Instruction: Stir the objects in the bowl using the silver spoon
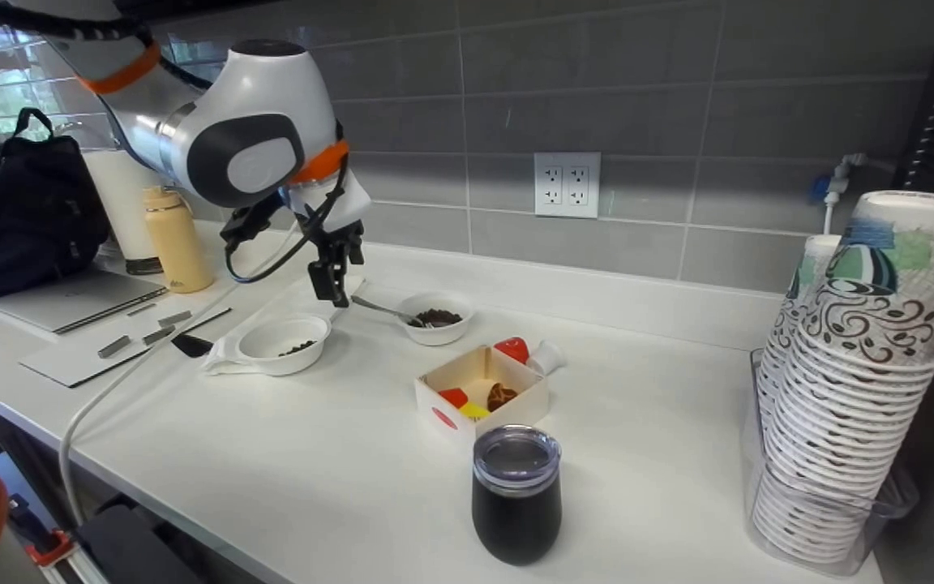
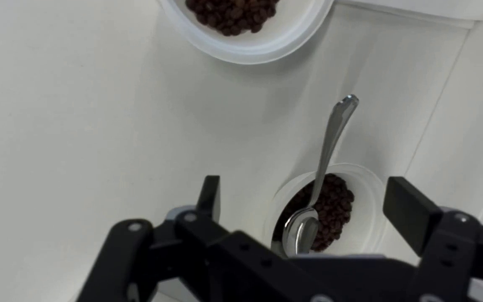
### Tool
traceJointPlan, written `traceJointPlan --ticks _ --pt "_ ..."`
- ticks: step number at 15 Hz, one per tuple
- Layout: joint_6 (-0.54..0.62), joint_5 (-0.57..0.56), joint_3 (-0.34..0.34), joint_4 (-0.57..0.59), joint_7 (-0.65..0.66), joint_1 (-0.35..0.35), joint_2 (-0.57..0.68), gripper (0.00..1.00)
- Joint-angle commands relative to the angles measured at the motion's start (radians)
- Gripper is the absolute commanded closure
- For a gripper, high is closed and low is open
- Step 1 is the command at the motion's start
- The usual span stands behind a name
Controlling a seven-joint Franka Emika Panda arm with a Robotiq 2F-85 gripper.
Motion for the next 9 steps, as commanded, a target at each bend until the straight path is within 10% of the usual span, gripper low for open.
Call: traceJointPlan --ticks 1,9 --pt "0.167 0.271 -0.063 0.012 -0.182 0.133 0.048 0.00" --pt "0.133 0.773 -0.091 0.121 -0.613 0.232 0.112 0.00"
